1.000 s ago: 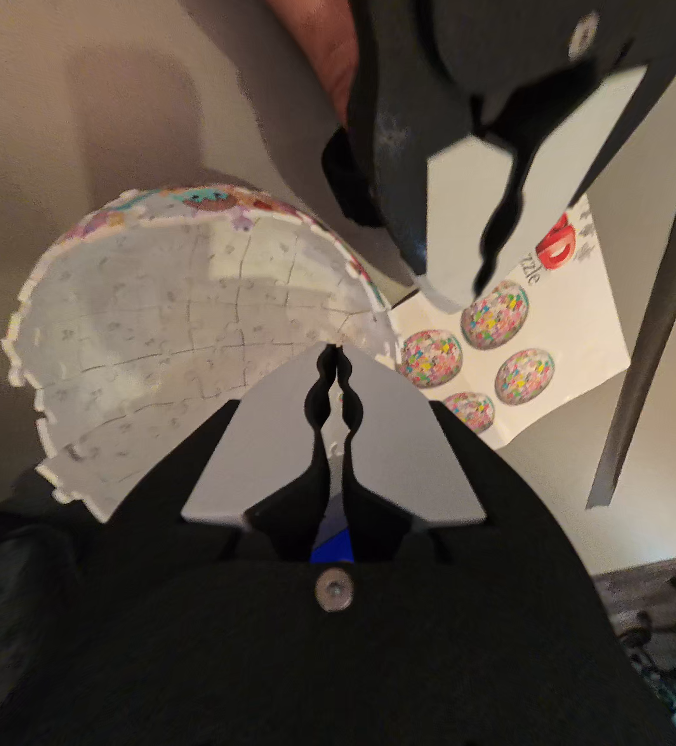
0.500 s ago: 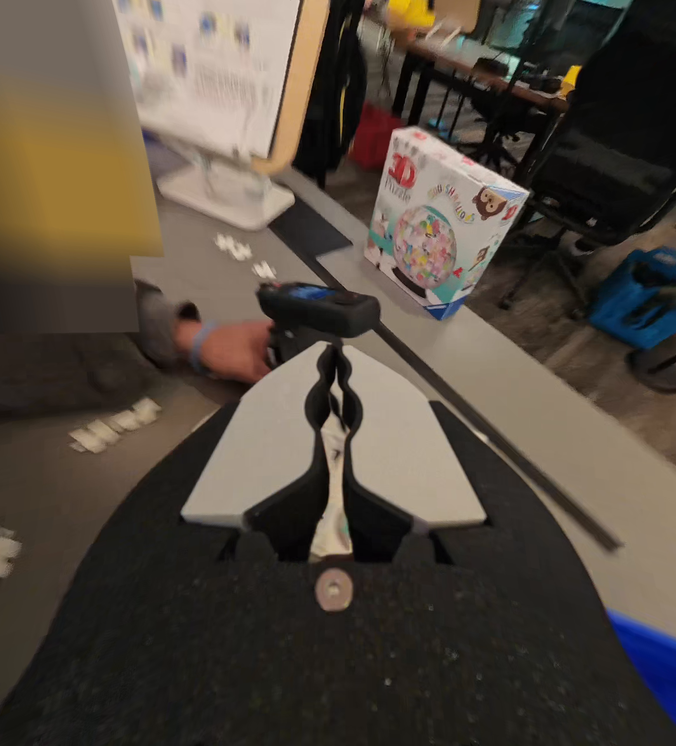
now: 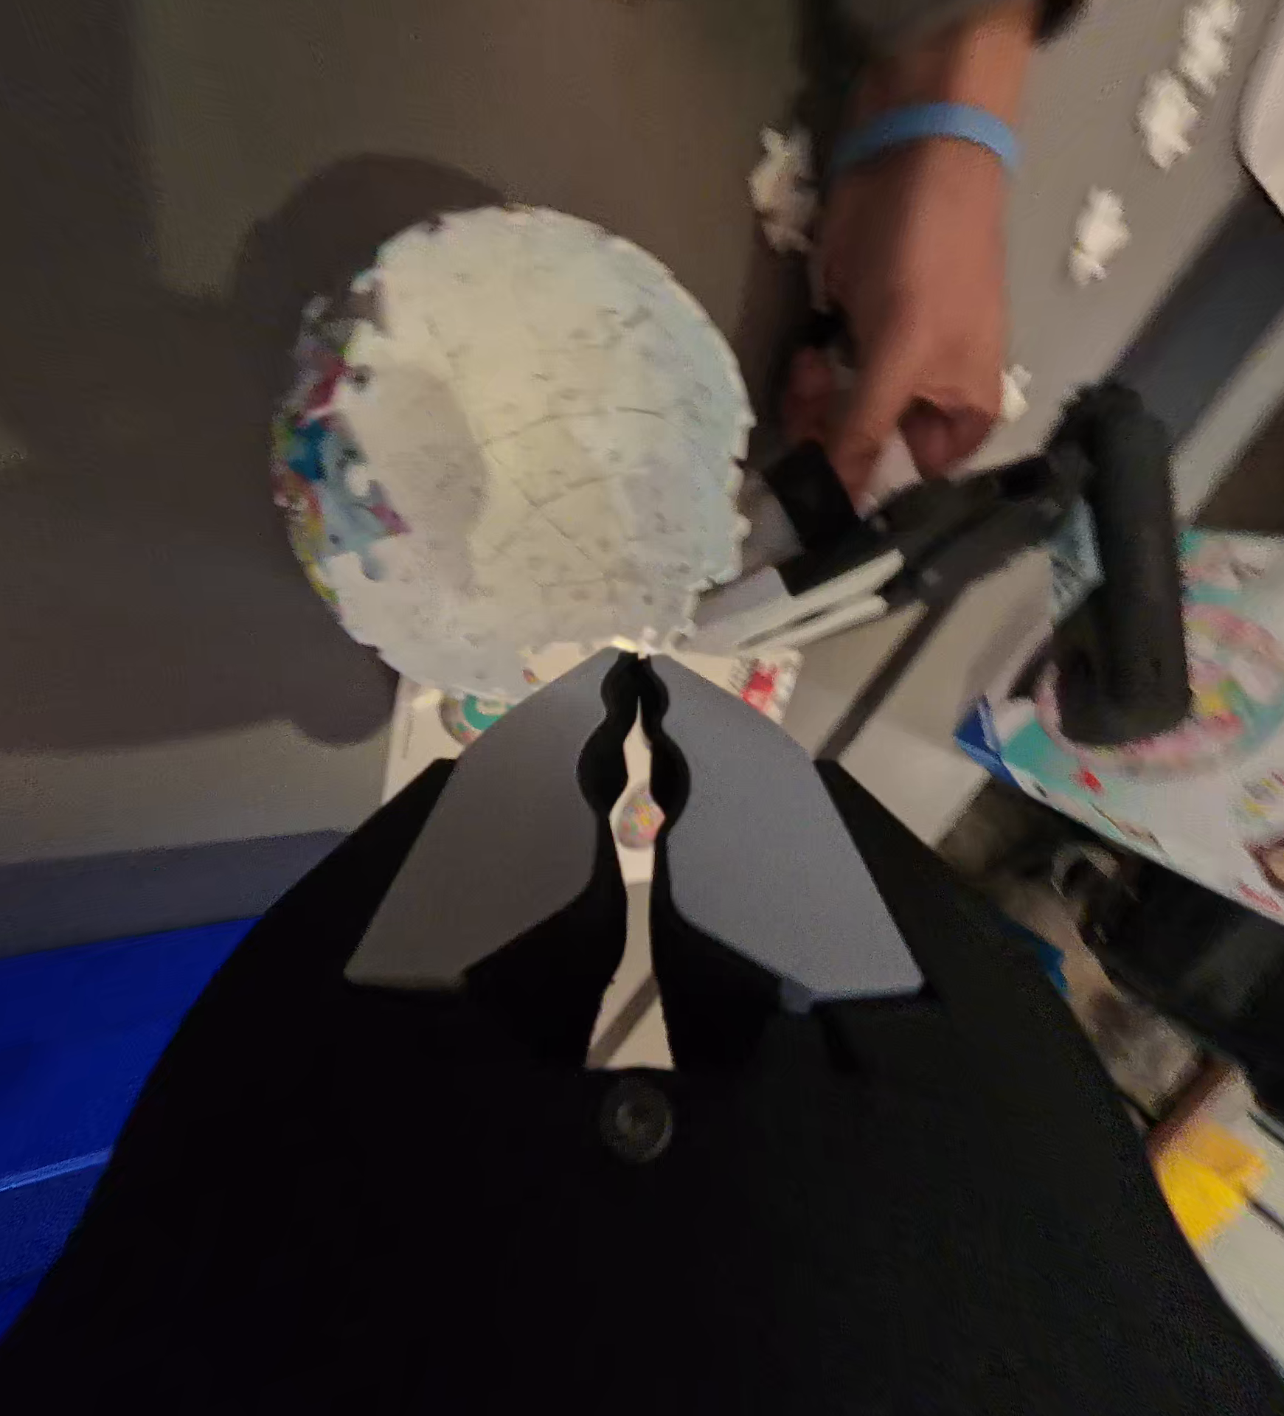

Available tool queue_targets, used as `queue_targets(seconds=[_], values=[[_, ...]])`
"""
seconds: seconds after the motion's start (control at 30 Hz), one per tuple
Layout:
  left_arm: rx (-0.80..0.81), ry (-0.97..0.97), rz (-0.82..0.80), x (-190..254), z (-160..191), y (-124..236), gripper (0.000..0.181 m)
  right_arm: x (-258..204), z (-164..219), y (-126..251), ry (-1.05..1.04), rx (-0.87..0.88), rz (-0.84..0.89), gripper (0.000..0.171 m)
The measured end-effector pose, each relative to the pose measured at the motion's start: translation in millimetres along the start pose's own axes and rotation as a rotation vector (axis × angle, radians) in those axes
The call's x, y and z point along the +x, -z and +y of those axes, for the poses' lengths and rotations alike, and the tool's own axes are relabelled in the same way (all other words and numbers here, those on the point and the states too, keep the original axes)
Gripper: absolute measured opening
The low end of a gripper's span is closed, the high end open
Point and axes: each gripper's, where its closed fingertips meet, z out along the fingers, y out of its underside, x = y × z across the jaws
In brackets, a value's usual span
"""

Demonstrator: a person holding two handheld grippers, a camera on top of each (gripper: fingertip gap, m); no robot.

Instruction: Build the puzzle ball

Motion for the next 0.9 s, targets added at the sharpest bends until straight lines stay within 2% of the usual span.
queue_targets(seconds=[0.07,0.1,0.2,0.27,0.37,0.43,0.5,0.6,0.67,0.77,0.83,0.9], values=[[-0.023,-0.019,-0.019,0,3,-3,0.0,-19,-2,-18,-0.096,0.022,-0.165,0.0],[-0.026,-0.017,-0.025,-1,3,-3,0.0,-21,-2,-27,-0.19,0.008,-0.193,0.0],[-0.022,0.007,-0.025,-3,3,-3,0.0,-18,-13,-42,-0.575,0.094,-0.214,0.0],[-0.03,0.006,-0.023,-3,4,-3,0.0,-10,-11,-42,-0.748,0.116,-0.182,0.0],[-0.079,-0.033,-0.03,0,10,-8,0.0,1,-11,-34,-0.881,0.185,-0.178,0.0],[-0.109,-0.064,-0.057,0,14,-12,0.0,5,-3,-34,-0.915,0.152,-0.138,0.0],[-0.113,-0.074,-0.081,-2,15,-12,0.0,12,-4,-27,-1.069,0.152,-0.121,0.0],[-0.087,-0.063,-0.061,0,12,-10,0.0,21,-2,-2,-1.376,0.101,-0.011,0.0],[-0.078,-0.06,-0.04,2,11,-9,0.0,22,-11,20,-1.511,0.173,0.086,0.0],[-0.088,-0.075,-0.041,4,12,-10,0.0,11,-26,49,-1.64,0.357,0.336,0.0],[-0.095,-0.075,-0.047,4,13,-10,0.0,-8,-43,50,-1.7,0.433,0.426,0.0],[-0.094,-0.069,-0.048,3,13,-10,0.0,-27,-55,42,-1.711,0.395,0.502,0.0]])
